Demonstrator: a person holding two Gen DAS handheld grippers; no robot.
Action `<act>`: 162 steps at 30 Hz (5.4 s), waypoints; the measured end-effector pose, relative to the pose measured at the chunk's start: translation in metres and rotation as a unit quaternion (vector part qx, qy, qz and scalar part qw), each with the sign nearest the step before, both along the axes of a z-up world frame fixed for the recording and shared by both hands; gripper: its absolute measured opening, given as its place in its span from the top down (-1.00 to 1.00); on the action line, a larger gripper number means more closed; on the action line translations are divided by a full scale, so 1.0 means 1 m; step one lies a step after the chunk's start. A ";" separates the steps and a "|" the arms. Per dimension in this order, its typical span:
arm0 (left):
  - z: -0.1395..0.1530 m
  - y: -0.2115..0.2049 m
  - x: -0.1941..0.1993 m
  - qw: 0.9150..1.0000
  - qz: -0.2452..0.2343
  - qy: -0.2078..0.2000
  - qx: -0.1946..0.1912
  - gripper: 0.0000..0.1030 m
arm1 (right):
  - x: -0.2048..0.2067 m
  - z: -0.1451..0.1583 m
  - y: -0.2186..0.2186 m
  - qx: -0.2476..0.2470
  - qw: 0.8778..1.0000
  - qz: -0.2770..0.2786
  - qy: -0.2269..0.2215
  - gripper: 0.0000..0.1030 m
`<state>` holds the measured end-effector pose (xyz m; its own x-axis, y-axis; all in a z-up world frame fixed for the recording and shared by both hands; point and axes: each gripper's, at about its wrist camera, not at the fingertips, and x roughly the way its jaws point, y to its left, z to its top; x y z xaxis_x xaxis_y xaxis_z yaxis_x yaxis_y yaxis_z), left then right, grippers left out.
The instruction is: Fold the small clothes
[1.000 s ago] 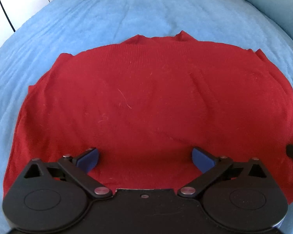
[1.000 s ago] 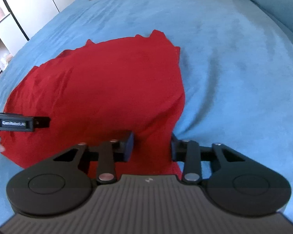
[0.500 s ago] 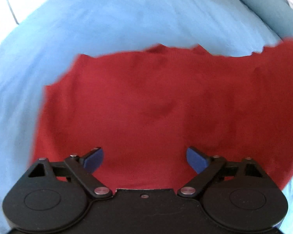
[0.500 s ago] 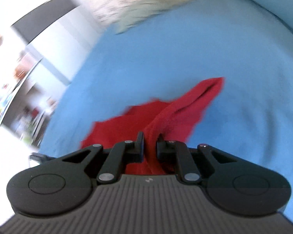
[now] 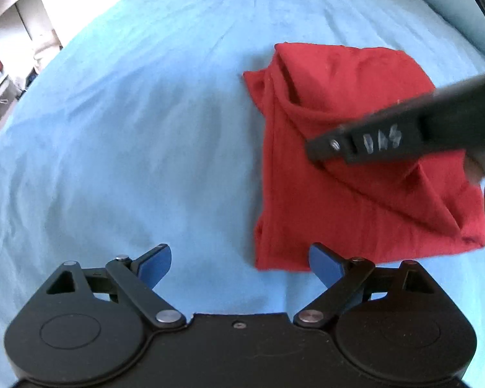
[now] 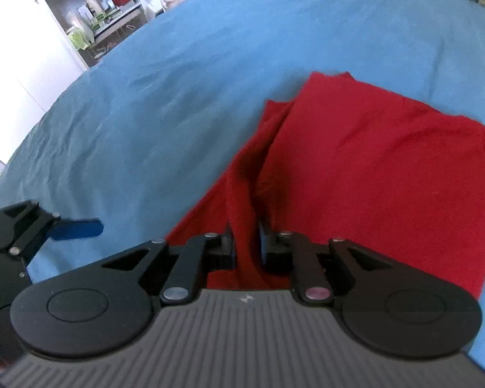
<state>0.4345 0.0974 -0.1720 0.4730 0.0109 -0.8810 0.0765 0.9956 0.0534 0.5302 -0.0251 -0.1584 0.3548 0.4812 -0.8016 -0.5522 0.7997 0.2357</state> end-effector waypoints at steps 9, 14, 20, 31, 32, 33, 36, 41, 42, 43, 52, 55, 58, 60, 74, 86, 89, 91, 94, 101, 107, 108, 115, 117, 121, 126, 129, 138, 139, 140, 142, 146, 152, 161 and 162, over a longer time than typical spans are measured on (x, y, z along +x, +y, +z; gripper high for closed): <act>0.029 -0.010 -0.010 0.997 -0.033 -0.036 -0.060 -0.85 | -0.035 0.067 -0.112 0.060 0.988 -0.133 -0.054 -0.58; 0.036 -0.016 -0.004 0.996 -0.034 -0.049 -0.072 -0.84 | -0.083 0.036 -0.140 -0.038 0.986 -0.148 -0.072 -0.58; 0.036 -0.014 0.011 0.994 0.000 -0.051 -0.102 -0.84 | -0.124 -0.012 -0.129 -0.065 0.982 -0.163 -0.064 -0.58; 0.020 0.003 0.020 0.998 0.033 -0.030 -0.047 -0.79 | -0.111 -0.031 -0.147 -0.103 0.969 -0.216 -0.066 -0.53; 0.014 0.005 0.019 0.999 0.030 -0.017 -0.028 -0.76 | -0.112 -0.030 -0.152 -0.101 0.968 -0.219 -0.063 -0.54; 0.006 0.008 0.019 1.000 0.026 0.001 -0.016 -0.73 | -0.113 -0.031 -0.156 -0.101 0.969 -0.219 -0.060 -0.54; -0.013 0.021 0.010 0.999 0.030 0.027 -0.035 -0.71 | -0.114 -0.037 -0.159 -0.108 0.970 -0.211 -0.056 -0.55; -0.009 0.013 0.006 1.000 0.001 0.018 -0.006 -0.64 | -0.112 -0.037 -0.161 -0.107 0.972 -0.201 -0.050 -0.56; -0.005 0.013 0.005 1.000 -0.001 0.017 -0.010 -0.61 | -0.110 -0.035 -0.162 -0.104 0.974 -0.198 -0.046 -0.58; 0.001 0.013 0.004 1.000 -0.001 0.017 -0.013 -0.60 | -0.111 -0.032 -0.163 -0.099 0.975 -0.193 -0.042 -0.59; 0.067 0.008 0.027 0.994 -0.025 -0.078 -0.075 -1.00 | -0.085 0.039 -0.194 0.013 0.976 -0.209 -0.066 -1.00; 0.055 0.013 0.054 0.991 -0.004 -0.061 -0.120 -0.99 | -0.056 0.038 -0.201 0.054 0.975 -0.213 -0.034 -1.00; 0.037 0.022 0.075 0.985 0.025 -0.028 -0.166 -0.78 | -0.029 0.021 -0.200 0.071 0.970 -0.230 0.004 -1.00; 0.027 0.023 0.084 0.984 0.028 -0.017 -0.176 -0.72 | -0.017 0.007 -0.198 0.081 0.967 -0.241 0.025 -1.00; -0.006 0.017 0.105 0.980 -0.007 0.010 -0.199 -0.52 | 0.027 -0.043 -0.175 0.096 0.961 -0.247 0.075 -0.73; 0.001 0.009 0.108 0.977 -0.014 0.004 -0.212 0.42 | 0.031 -0.044 -0.170 0.124 0.955 -0.259 0.081 0.12; 0.012 0.004 0.104 0.979 -0.020 -0.008 -0.203 0.49 | 0.027 -0.031 -0.166 0.119 0.956 -0.260 0.064 0.25; 0.022 -0.002 0.099 0.980 -0.024 -0.018 -0.196 0.51 | 0.023 -0.019 -0.166 0.126 0.956 -0.260 0.054 0.27; 0.042 -0.015 0.087 0.981 -0.035 -0.029 -0.188 0.51 | 0.012 0.005 -0.166 0.127 0.959 -0.251 0.032 0.28; 0.100 -0.057 0.020 0.981 -0.088 -0.080 -0.154 0.51 | -0.046 0.058 -0.196 0.130 0.962 -0.239 -0.002 0.29; 0.115 -0.085 -0.056 0.983 -0.075 -0.071 -0.153 0.51 | -0.116 0.085 -0.229 0.115 0.970 -0.216 -0.009 0.29; 0.112 -0.089 -0.067 0.983 -0.075 -0.068 -0.152 0.51 | -0.128 0.084 -0.234 0.111 0.971 -0.213 -0.009 0.29; 0.056 -0.120 -0.120 0.985 -0.085 -0.039 -0.142 0.51 | -0.191 0.030 -0.259 0.092 0.969 -0.227 0.026 0.28; 0.040 -0.126 -0.128 0.987 -0.092 -0.036 -0.131 0.51 | -0.206 0.009 -0.262 0.085 0.968 -0.233 0.033 0.28; 0.026 -0.122 -0.136 0.985 -0.095 -0.069 -0.126 0.43 | -0.220 -0.016 -0.273 0.097 0.962 -0.254 0.035 0.25; 0.027 -0.112 -0.142 0.987 -0.079 -0.097 -0.100 -0.13 | -0.226 -0.013 -0.283 0.096 0.962 -0.256 0.008 -0.33; 0.031 -0.104 -0.149 0.987 -0.073 -0.127 -0.071 -0.43 | -0.232 -0.009 -0.285 0.087 0.957 -0.277 -0.024 -0.48; -0.010 -0.094 -0.153 0.984 -0.094 -0.150 -0.033 -0.48 | -0.245 -0.051 -0.296 0.052 0.948 -0.308 -0.058 -0.50; -0.009 -0.089 -0.156 0.983 -0.092 -0.153 -0.035 -0.47 | -0.249 -0.051 -0.296 0.054 0.947 -0.308 -0.067 -0.50; -0.007 -0.088 -0.159 0.983 -0.088 -0.157 -0.032 -0.46 | -0.252 -0.048 -0.295 0.054 0.947 -0.309 -0.074 -0.50; 0.007 -0.086 -0.167 0.982 -0.080 -0.170 -0.025 -0.41 | -0.262 -0.036 -0.295 0.055 0.943 -0.313 -0.095 -0.50; 0.059 -0.079 -0.200 0.978 -0.060 -0.200 -0.023 -0.42 | -0.300 0.017 -0.289 0.061 0.936 -0.315 -0.144 -0.56; 0.151 -0.078 -0.270 0.968 -0.043 -0.245 -0.010 -1.00 | -0.372 0.114 -0.274 0.037 0.918 -0.336 -0.208 -1.00; 0.201 -0.076 -0.371 0.968 -0.012 -0.252 -0.004 -1.00 | -0.478 0.166 -0.252 -0.023 0.909 -0.375 -0.178 -1.00; 0.199 -0.076 -0.377 0.969 -0.011 -0.246 -0.009 -1.00 | -0.486 0.165 -0.252 -0.031 0.910 -0.377 -0.170 -1.00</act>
